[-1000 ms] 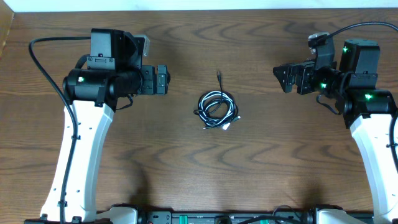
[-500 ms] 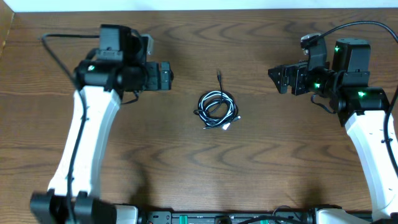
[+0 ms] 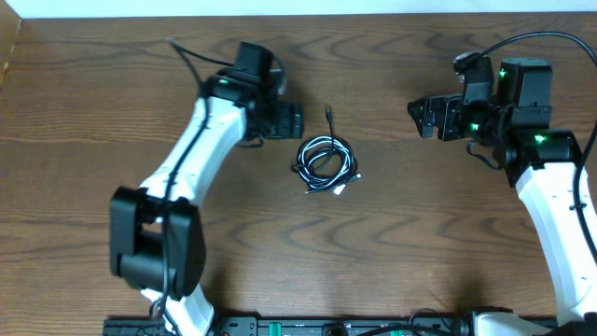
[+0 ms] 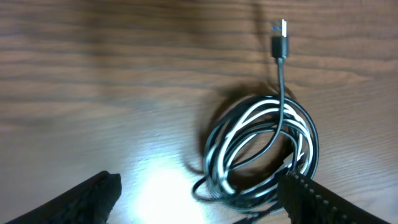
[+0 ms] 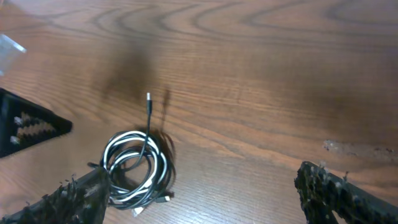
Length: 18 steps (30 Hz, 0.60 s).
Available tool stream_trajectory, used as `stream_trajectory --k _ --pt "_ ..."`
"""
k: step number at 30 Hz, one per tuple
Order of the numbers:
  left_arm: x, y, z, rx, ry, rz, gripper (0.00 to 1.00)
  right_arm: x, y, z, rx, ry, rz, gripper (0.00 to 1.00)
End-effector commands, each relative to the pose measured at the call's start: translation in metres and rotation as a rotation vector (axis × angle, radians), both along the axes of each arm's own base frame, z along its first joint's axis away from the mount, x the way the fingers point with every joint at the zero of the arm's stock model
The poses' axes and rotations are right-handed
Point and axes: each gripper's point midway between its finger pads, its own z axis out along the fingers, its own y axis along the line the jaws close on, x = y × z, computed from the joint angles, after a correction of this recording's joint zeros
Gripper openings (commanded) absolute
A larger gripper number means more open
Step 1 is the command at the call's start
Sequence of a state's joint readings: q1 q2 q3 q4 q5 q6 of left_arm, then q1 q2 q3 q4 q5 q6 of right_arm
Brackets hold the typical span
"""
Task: Untangle cables
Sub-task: 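Lower the left gripper onto the black-white cable bundle and grasp it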
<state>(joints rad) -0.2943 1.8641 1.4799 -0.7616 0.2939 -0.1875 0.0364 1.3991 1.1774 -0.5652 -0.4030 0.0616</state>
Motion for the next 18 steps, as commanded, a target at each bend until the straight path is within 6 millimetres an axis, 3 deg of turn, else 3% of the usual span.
stream_trajectory --k 1,6,9,18 --pt "0.003 -0.025 -0.015 -0.011 0.013 -0.035 0.82 0.006 -0.003 -0.003 -0.007 0.018 -0.033 0.92" --pt "0.001 -0.040 -0.041 -0.003 0.048 -0.052 0.74 0.006 -0.003 -0.011 -0.005 0.044 -0.035 0.92" --pt "-0.001 -0.040 -0.057 0.009 0.083 -0.052 0.67 0.006 -0.003 -0.013 -0.004 0.055 -0.037 0.92" --pt "0.000 -0.031 -0.078 0.072 0.107 -0.037 0.54 0.006 -0.003 -0.015 -0.004 0.060 -0.037 0.92"
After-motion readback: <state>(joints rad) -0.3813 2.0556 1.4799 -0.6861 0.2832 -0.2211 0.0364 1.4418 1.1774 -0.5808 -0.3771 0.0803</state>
